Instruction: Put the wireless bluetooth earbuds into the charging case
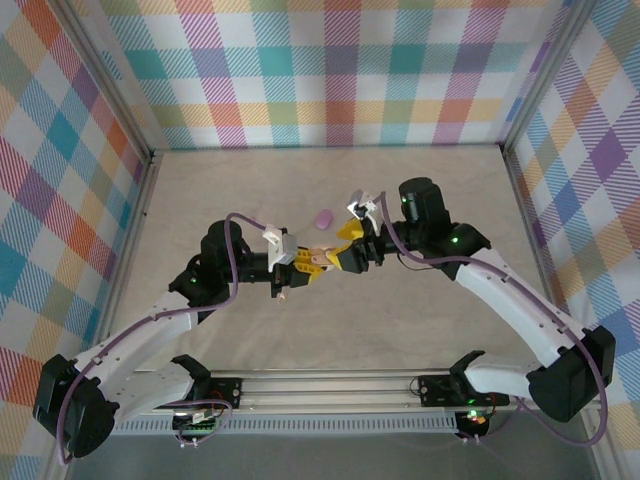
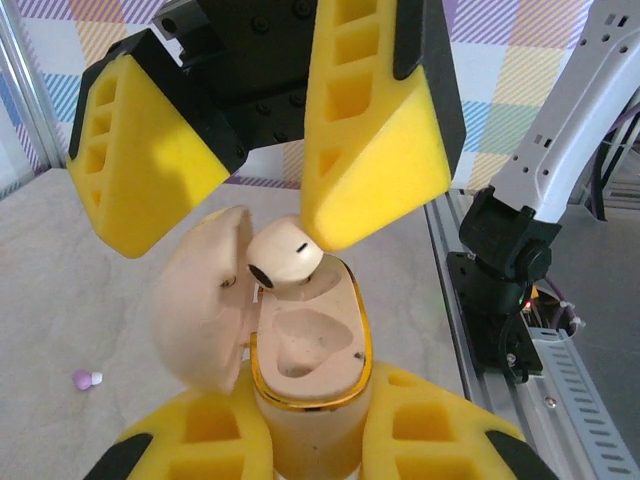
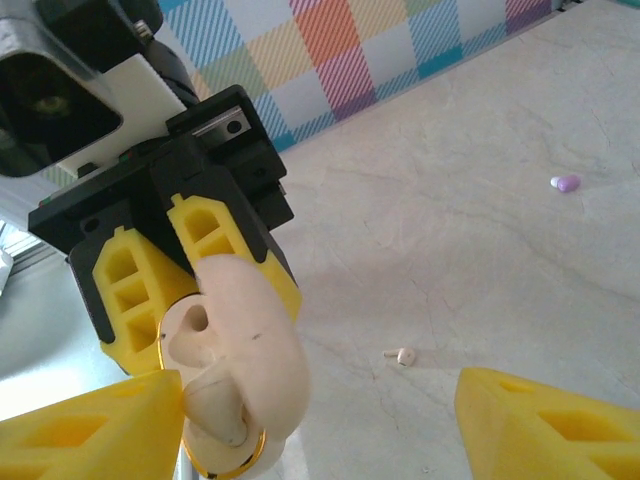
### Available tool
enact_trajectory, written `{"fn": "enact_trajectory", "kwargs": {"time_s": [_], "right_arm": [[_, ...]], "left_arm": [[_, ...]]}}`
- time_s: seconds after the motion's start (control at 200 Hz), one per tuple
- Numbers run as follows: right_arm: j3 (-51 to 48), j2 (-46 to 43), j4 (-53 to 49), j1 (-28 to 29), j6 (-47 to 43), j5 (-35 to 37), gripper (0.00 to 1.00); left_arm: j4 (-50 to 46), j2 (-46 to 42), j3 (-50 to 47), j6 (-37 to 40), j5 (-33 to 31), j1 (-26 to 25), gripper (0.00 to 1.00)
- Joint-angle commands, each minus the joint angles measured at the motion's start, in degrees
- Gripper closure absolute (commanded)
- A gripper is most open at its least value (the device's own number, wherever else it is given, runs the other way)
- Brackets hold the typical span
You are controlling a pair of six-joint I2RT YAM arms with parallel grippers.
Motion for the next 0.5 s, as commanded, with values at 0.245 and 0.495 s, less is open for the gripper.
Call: {"fn": "enact_trajectory", "kwargs": {"time_s": [0.245, 0.495], "right_arm": [[1.5, 2.4, 2.0, -1.2, 3.7, -2.7, 0.3], [1.7, 2.8, 0.4, -1.2, 2.7, -7.1, 0.33]], "left_arm": [[1.7, -1.0, -3.1, -1.5, 2.0, 0.0, 1.0], [1.9, -0.2, -3.0, -1.3, 1.7, 0.0, 1.0]]}}
